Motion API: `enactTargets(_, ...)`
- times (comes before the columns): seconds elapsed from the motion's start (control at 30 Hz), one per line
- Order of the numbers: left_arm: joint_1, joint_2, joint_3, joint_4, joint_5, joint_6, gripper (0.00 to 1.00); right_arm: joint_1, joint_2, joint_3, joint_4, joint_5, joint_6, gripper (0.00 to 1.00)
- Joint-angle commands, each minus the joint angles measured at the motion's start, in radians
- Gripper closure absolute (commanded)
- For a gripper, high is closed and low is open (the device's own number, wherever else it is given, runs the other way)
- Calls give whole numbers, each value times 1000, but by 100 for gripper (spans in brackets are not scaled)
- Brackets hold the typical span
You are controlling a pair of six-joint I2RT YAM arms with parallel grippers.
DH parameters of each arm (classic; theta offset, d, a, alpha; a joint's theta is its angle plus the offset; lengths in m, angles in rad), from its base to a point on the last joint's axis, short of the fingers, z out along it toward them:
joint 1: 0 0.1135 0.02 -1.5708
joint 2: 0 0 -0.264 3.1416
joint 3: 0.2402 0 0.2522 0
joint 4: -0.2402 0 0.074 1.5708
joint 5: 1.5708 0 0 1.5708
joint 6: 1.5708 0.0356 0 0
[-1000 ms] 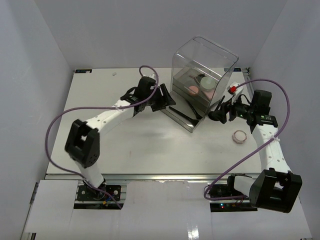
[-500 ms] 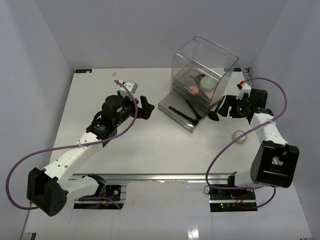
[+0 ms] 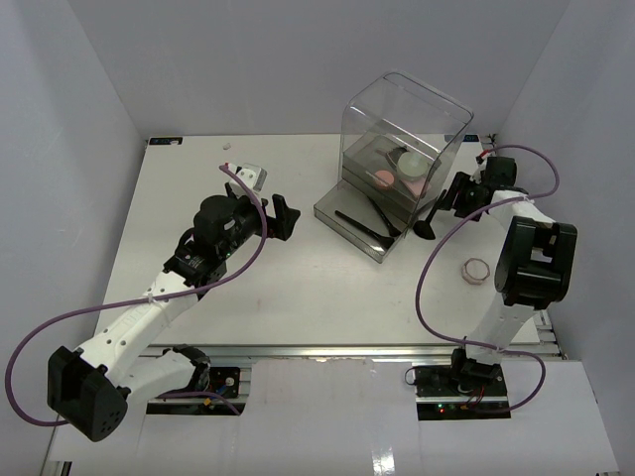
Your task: Organize the makeup
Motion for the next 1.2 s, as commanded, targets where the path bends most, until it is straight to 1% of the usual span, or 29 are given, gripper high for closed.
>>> enactTargets(0.0, 4, -8, -6, 13, -13, 14, 2, 20, 61, 77, -5, 45, 54, 39)
enactTargets(0.57, 6, -7, -6, 13, -7, 6, 2, 45, 176, 140, -8, 59, 75, 39)
enactTargets(0.77, 7, -4, -6, 13, -7, 5, 2, 74, 204, 176, -19, 94, 61, 40)
enactTargets(0.87, 8, -5, -5, 13, -6, 4, 2, 89, 223, 184, -31, 137, 42, 41)
enactTargets(0.9, 9, -6, -5, 14, -5, 2, 2, 95, 228, 184, -32, 154, 35, 42)
enactTargets(1.0, 9, -8, -6, 13, 0, 0, 2, 105, 235, 175, -36, 196, 17, 51)
enactTargets(1.1, 9, -6, -8, 13, 6, -3, 2, 106, 233, 158, -36, 216, 3, 54)
enactTargets(1.17, 10, -1, -10, 14, 5, -4, 2, 105, 228, 147, -38, 219, -6, 59)
